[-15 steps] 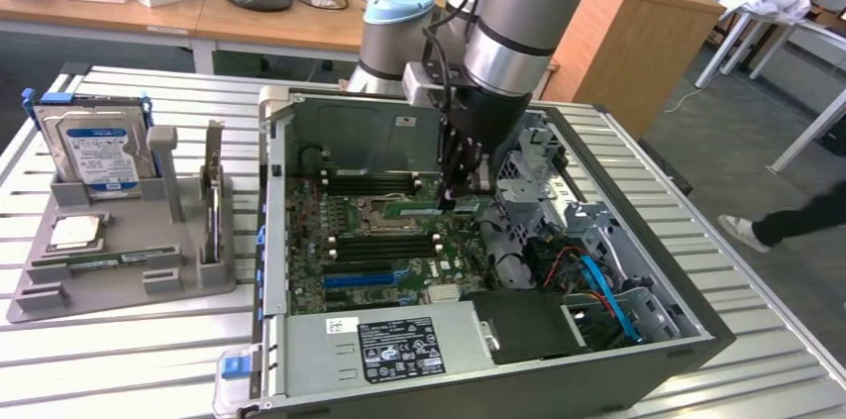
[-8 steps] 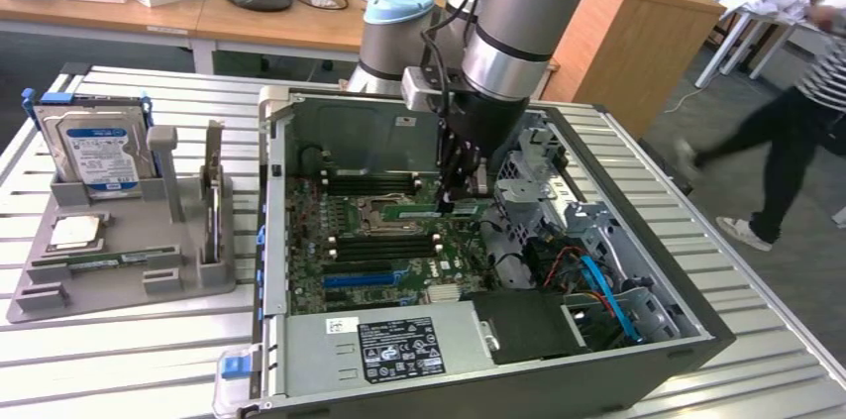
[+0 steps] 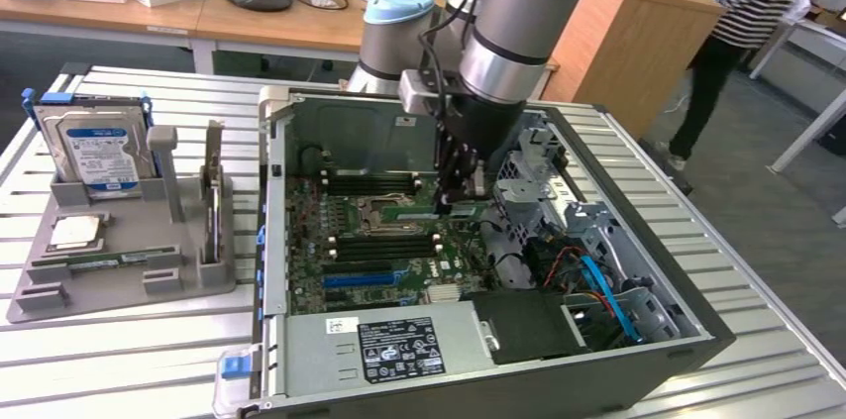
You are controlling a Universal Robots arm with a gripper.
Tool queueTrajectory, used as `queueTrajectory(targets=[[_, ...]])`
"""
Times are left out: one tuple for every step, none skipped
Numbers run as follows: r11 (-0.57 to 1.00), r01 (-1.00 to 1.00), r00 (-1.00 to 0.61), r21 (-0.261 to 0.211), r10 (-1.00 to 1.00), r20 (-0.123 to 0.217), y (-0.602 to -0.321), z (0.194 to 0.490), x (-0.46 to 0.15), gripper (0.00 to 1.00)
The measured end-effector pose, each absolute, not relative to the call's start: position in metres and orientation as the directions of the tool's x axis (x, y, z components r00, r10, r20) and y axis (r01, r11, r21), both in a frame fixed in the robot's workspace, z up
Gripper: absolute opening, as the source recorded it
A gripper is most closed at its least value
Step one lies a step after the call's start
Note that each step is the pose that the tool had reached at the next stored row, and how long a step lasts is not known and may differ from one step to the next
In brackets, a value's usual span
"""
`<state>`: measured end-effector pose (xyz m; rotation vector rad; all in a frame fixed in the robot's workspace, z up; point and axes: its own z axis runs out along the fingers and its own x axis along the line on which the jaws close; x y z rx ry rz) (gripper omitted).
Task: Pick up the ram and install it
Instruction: 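Insert the ram into the slot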
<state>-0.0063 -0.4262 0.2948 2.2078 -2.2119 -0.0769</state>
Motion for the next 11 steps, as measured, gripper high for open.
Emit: queueTrajectory(targets=[[0.001,-0.999,-0.002,0.046,-1.0,-0.024,-0.4262,0.2943,-0.0066,0.11],[0.001,-0.999,-0.003,0.046,-1.0,-0.024,-0.4261,0.2938,-0.007,0.11],[0.001,-0.999,-0.003,0.046,-1.0,-0.024,-0.4261,0.2935,-0.0074,0.11],[0.001,-0.999,-0.003,0.046,-1.0,-0.023,-0.426,0.2934,-0.0079,0.11],[0.001,-0.999,-0.003,0.046,-1.0,-0.024,-0.4259,0.2933,-0.008,0.11],[0.001,-0.999,-0.002,0.046,-1.0,-0.024,-0.4259,0.2933,-0.008,0.11],[0.001,-0.999,-0.002,0.046,-1.0,-0.024,-0.4258,0.2932,-0.0081,0.11],[0.001,-0.999,-0.003,0.046,-1.0,-0.024,-0.4258,0.2933,-0.0081,0.11],[0.002,-0.999,-0.003,0.046,-1.0,-0.023,-0.4257,0.2934,-0.0081,0.11],[0.002,-0.999,-0.003,0.046,-1.0,-0.023,-0.4256,0.2936,-0.0081,0.11],[0.002,-0.999,-0.003,0.046,-1.0,-0.023,-0.4256,0.2938,-0.0081,0.11]])
